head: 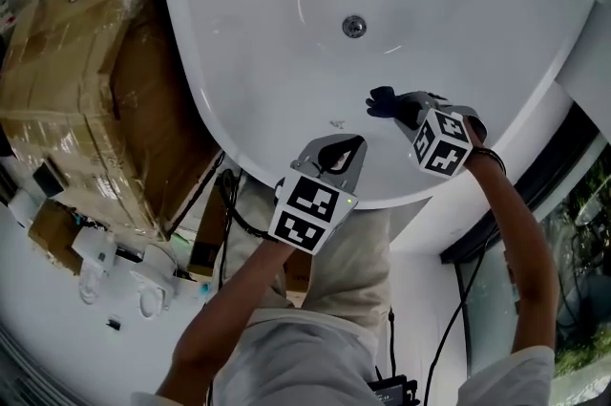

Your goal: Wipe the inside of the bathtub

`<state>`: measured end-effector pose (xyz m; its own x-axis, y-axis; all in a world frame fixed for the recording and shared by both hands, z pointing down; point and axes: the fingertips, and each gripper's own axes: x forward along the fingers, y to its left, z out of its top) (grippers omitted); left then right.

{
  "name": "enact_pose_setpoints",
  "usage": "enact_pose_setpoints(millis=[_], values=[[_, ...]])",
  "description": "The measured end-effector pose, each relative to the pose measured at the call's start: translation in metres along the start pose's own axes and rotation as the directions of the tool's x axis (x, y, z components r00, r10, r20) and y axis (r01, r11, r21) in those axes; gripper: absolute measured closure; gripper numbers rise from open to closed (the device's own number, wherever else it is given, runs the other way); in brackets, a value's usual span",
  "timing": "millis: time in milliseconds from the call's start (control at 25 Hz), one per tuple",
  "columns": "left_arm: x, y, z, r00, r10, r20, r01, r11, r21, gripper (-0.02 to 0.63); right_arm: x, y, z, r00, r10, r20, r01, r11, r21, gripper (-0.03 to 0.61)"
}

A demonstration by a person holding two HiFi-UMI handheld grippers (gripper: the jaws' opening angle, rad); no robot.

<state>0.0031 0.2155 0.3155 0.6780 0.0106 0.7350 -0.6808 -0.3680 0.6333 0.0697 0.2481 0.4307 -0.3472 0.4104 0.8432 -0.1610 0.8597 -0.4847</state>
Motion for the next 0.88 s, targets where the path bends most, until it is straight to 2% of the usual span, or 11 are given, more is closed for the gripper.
enact_pose_setpoints(millis=[560, 880], values=[[-0.034, -0.022, 0.0, 1.0, -0.012, -0.007, 0.012, 1.0, 0.008, 0.615, -0.06, 0.084, 0.026, 0.993, 0.108, 0.047, -0.104, 0.992, -0.075, 0.529], [-0.047, -0.021, -0.008, 1.0, -0.008, -0.024, 0.009, 1.0, 0.013, 0.615, -0.066, 0.128, 0.032, 0.978, 0.204, 0.041, -0.199, 0.974, -0.107, 0.529]])
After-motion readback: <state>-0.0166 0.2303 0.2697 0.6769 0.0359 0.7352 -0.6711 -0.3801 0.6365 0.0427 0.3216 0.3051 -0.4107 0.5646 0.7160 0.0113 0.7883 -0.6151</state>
